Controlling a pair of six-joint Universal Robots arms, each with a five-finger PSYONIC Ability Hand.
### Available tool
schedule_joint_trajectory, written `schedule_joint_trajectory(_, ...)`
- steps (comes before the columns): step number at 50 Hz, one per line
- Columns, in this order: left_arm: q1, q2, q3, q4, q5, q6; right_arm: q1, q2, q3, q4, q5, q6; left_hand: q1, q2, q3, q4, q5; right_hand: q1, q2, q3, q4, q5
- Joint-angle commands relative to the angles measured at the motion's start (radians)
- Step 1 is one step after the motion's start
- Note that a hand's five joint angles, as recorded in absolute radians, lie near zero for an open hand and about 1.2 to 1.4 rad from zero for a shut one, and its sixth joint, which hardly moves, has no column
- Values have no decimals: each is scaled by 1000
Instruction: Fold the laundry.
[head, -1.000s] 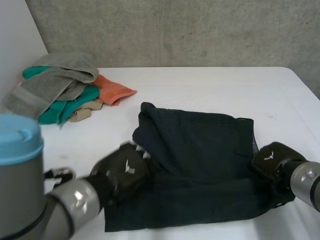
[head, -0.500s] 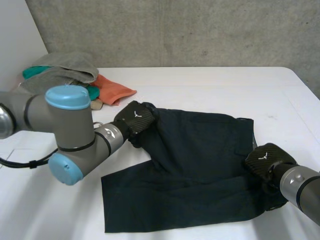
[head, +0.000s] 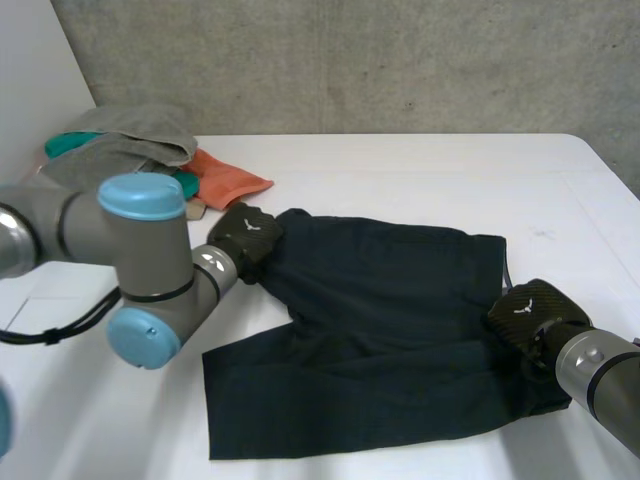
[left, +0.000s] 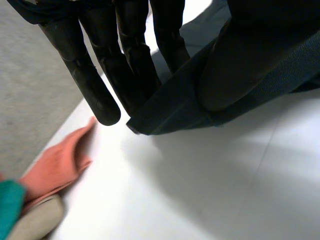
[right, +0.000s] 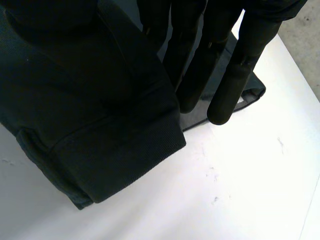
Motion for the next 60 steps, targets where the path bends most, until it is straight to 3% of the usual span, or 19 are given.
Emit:
schedule_joint_trajectory(1,-17,134,-138,-2,-73,7,50,3,-17,-2,0,32,245,203,210,199,253,276,220,206,198,213)
schedule_joint_trajectory(12,-8,92,-159,-3,-214,35,66,4,-26,-2,2,78,201,160,167,156,210,276,220,206,198,213)
schedule_joint_trajectory(15,-8,89,-157,-3,-216,36,83,11,-26,-6,0,82,-490,-531,-524,-535,-481,276,220,206,198,213)
schedule_joint_trajectory(17,-11,103,-171,1,-218,38,89,12,-28,-12,2,86,-817,-858,-851,-862,-808,276,220,206,198,213)
schedule_joint_trajectory(21,-14,180,-178,1,-213,22,87,15,-32,-28,0,111,-891,-932,-925,-936,-882,276,220,206,198,213)
schedule_joint_trajectory(33,-17,512,-442,-80,-207,-139,75,37,-59,-97,11,184,-794,-836,-829,-840,-786,276,220,206,198,213)
schedule_joint_trajectory(39,-52,608,-640,-175,-123,-149,74,35,-45,-101,8,187,-794,-836,-828,-839,-786,276,220,206,198,213)
schedule_joint_trajectory(52,-74,491,-685,12,-81,-156,72,3,-25,-95,2,186,-695,-736,-729,-740,-686,276,220,206,198,213)
schedule_joint_trajectory(56,-77,427,-669,12,-79,-156,72,3,-22,-95,3,186,-533,-575,-568,-579,-525,276,220,206,198,213)
schedule_joint_trajectory(60,-100,414,-666,12,-83,-157,72,1,-22,-95,6,186,-205,-246,-239,-250,-197,276,220,206,198,213)
